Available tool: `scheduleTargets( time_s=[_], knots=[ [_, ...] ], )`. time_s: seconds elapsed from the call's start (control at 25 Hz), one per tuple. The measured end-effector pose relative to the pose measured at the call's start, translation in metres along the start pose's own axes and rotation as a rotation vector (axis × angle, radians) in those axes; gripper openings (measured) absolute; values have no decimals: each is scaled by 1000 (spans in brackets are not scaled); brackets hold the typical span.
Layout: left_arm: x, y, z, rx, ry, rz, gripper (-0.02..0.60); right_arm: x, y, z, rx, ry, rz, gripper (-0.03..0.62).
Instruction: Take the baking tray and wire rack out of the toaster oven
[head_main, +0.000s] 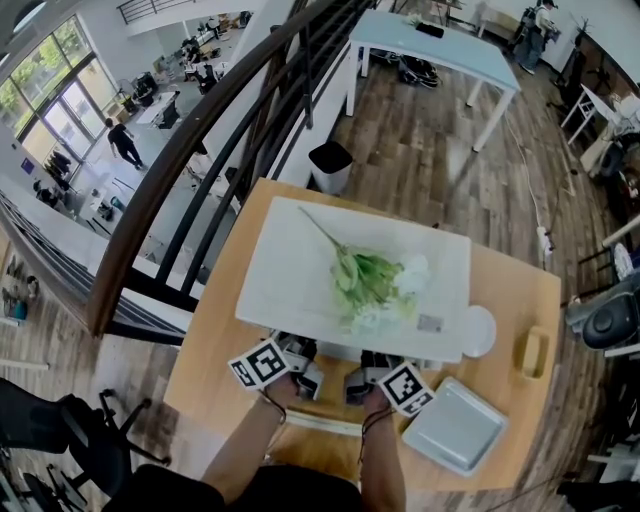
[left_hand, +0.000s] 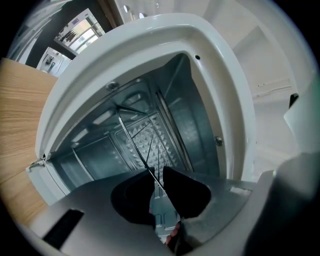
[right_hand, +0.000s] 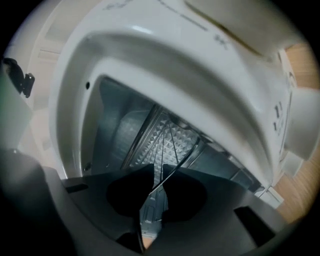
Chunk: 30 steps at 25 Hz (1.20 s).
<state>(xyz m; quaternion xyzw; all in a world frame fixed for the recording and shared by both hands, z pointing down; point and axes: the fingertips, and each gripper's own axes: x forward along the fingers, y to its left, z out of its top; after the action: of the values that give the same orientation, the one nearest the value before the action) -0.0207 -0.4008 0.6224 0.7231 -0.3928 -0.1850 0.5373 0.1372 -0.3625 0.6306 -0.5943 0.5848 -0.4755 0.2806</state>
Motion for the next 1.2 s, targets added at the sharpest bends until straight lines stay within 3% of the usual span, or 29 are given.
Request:
scheduleTargets(
  time_s=[0.28,1.2],
  knots=[
    [6,-1,2,-25,-5,-10,43,0,-6,4,35,10,-49,26],
    [-37,-6,-14,-58,22,-10,32,-43,-5,-12,37,17,-85,15]
  ],
)
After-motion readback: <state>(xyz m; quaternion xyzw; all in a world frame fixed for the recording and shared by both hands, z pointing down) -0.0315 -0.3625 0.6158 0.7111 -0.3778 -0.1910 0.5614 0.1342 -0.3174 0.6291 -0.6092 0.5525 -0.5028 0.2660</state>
